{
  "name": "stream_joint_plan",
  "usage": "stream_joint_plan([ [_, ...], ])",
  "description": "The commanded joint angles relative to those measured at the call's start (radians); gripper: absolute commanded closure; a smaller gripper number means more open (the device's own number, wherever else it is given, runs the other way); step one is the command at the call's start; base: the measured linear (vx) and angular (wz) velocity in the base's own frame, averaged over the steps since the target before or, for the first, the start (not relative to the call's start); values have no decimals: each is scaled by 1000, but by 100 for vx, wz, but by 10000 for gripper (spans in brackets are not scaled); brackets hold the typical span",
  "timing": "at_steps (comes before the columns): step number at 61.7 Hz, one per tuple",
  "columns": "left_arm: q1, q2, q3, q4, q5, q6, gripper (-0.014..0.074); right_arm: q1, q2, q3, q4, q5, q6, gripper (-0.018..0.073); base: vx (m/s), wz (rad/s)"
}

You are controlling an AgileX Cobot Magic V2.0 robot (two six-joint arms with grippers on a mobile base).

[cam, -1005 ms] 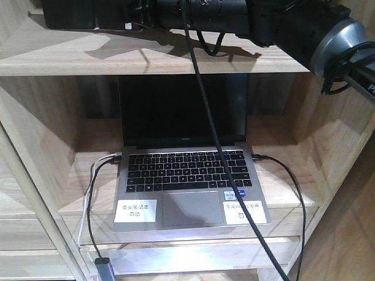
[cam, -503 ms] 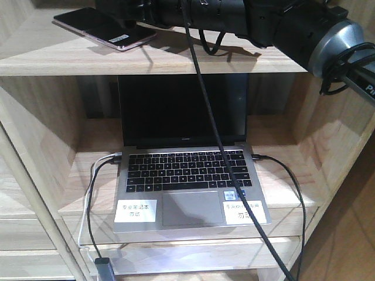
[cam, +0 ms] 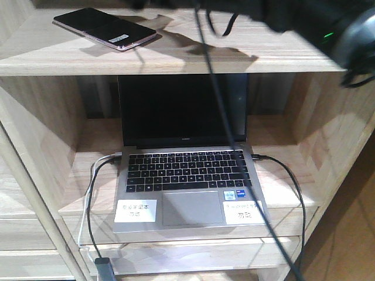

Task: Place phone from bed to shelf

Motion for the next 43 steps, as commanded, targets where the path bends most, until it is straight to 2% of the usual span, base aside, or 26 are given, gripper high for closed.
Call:
stream_joint_plan([
  [1,-4,-13,-21,-9,-72,-6,595,-21,-88,-30,25,-3,14,315,0,0],
  [9,-4,-13,-21,-9,-72,-6,595,-60,-123,-30,5,72,18,573,0,0],
  [16,-4,-13,-21,-9,-72,-6,595,-112,-155,-30,-3,167,99,568,0,0],
  [22,-4,-13,-21,-9,-72,-6,595,-142,-184,-29,-34,213,117,566,0,0],
  [29,-4,-13,-21,-9,-72,-6,595,-155,-231,-29,-90,213,138,566,0,0],
  [38,-4,-13,-21,-9,-72,-6,595,-155,-288,-25,-231,186,254,566,0,0],
  [43,-4,-13,-21,-9,-72,-6,595,-155,-344,48,-272,121,303,566,0,0],
])
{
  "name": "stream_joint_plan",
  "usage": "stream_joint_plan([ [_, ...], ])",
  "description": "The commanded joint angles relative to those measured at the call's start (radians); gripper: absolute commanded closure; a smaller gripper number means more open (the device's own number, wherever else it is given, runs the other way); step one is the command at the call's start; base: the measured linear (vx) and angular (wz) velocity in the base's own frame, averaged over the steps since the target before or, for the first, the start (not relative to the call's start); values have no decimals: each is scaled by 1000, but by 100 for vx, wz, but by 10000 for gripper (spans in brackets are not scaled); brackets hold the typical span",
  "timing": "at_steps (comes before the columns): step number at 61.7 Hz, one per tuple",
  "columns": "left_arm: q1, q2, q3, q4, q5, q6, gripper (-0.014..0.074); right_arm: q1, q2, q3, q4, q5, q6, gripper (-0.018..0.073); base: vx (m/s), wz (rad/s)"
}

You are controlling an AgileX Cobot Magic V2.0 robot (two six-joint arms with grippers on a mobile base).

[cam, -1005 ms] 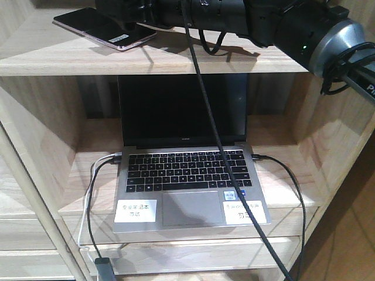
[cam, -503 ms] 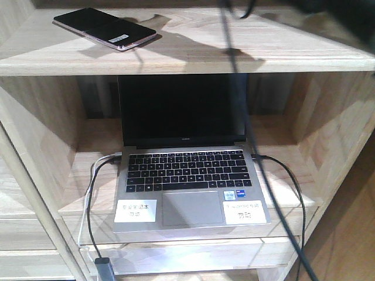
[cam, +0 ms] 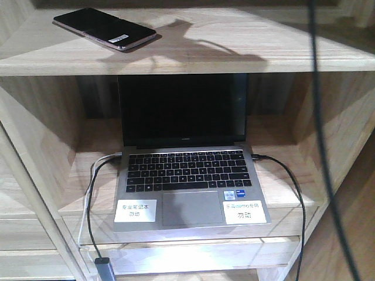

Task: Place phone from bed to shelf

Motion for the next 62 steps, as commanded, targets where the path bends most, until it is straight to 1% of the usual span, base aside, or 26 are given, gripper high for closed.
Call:
stream_joint_plan([
  [1,-4,-13,-21,-9,-72,-6,595,-7,-100,54,-33,-127,59,566,0,0],
  [7,-4,-13,-21,-9,-72,-6,595,-7,-204,233,-35,-269,36,566,0,0],
  [11,-4,-13,-21,-9,-72,-6,595,-7,-284,369,-18,-339,-5,566,0,0],
  [18,-4,-13,-21,-9,-72,-6,595,-7,-406,579,13,-405,-54,565,0,0],
  [28,-4,-13,-21,-9,-72,-6,595,-7,-591,817,23,-490,-55,565,0,0],
  [35,-4,-13,-21,-9,-72,-6,595,-7,-723,967,23,-524,-55,565,0,0],
  [50,-4,-13,-21,-9,-72,-6,595,-7,-1006,1228,23,-526,-54,565,0,0],
  [62,-4,-13,-21,-9,-72,-6,595,-7,-1181,1382,23,-527,-53,565,0,0],
])
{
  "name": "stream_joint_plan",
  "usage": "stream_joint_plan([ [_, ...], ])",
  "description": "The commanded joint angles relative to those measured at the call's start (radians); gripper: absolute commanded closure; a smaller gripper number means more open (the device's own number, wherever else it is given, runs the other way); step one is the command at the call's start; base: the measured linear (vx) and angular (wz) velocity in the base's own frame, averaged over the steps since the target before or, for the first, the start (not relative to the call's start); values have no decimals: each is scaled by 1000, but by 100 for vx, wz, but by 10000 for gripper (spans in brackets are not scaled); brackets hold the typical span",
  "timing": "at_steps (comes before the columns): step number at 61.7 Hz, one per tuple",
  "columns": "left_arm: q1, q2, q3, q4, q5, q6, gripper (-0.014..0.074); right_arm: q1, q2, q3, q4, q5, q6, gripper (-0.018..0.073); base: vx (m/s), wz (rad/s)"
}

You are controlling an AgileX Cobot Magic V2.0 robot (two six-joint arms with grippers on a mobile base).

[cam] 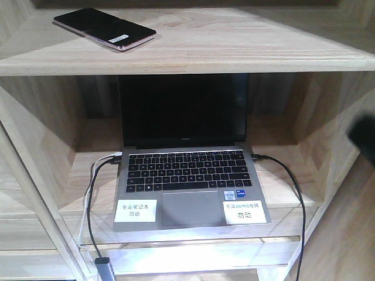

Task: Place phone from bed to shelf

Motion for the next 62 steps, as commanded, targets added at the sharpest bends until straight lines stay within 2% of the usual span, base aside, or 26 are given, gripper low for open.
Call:
stream_joint_plan([
  [1,-4,-13,-21,-9,-72,-6,595,-7,-65,36,19,-57,-14,565,0,0],
  [16,-4,-13,-21,-9,-72,-6,595,-7,-139,138,18,-67,-14,565,0,0],
  [51,-4,-13,-21,-9,-72,-6,595,-7,-138,138,20,-44,-14,565,0,0],
  [62,-4,-13,-21,-9,-72,-6,595,-7,-138,138,22,-96,-14,565,0,0],
])
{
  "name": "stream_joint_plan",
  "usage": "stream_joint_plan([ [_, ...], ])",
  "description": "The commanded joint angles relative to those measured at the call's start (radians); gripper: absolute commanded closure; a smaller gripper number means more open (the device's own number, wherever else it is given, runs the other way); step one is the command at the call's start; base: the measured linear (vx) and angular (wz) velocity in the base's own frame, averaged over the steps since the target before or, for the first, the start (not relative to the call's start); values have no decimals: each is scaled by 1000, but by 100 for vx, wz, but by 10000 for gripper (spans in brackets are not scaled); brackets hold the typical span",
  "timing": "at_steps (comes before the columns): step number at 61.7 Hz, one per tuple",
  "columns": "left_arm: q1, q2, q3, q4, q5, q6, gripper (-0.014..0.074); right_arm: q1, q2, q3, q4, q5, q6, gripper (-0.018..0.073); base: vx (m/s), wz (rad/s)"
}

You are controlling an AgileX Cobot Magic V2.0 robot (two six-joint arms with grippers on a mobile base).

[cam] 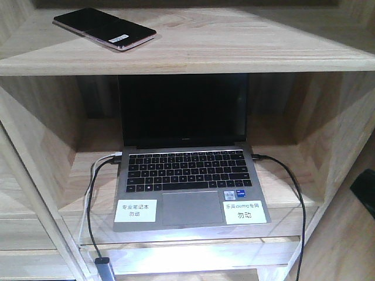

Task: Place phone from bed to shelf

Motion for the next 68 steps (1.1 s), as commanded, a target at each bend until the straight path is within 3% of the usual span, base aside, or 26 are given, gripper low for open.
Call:
stream_joint_plan([
  [1,-4,-13,-21,-9,-72,-6,595,-7,10,-28,21,-81,-11,565,0,0],
  [7,-4,-13,-21,-9,-72,-6,595,-7,10,-28,-6,-100,-4,565,0,0],
  [13,-4,-13,-21,-9,-72,-6,595,-7,10,-28,-126,-106,84,565,0,0],
  [19,-4,-13,-21,-9,-72,-6,595,-7,10,-28,-336,-106,308,565,0,0],
  [27,-4,-13,-21,-9,-72,-6,595,-7,10,-28,-695,-110,640,565,0,0],
  [35,-4,-13,-21,-9,-72,-6,595,-24,9,-28,-906,-128,847,565,0,0],
  [52,-4,-13,-21,-9,-72,-6,595,-207,-15,-20,-923,-111,840,564,0,0],
  [68,-4,-13,-21,-9,-72,-6,595,-284,-151,186,-917,-209,850,564,0,0],
])
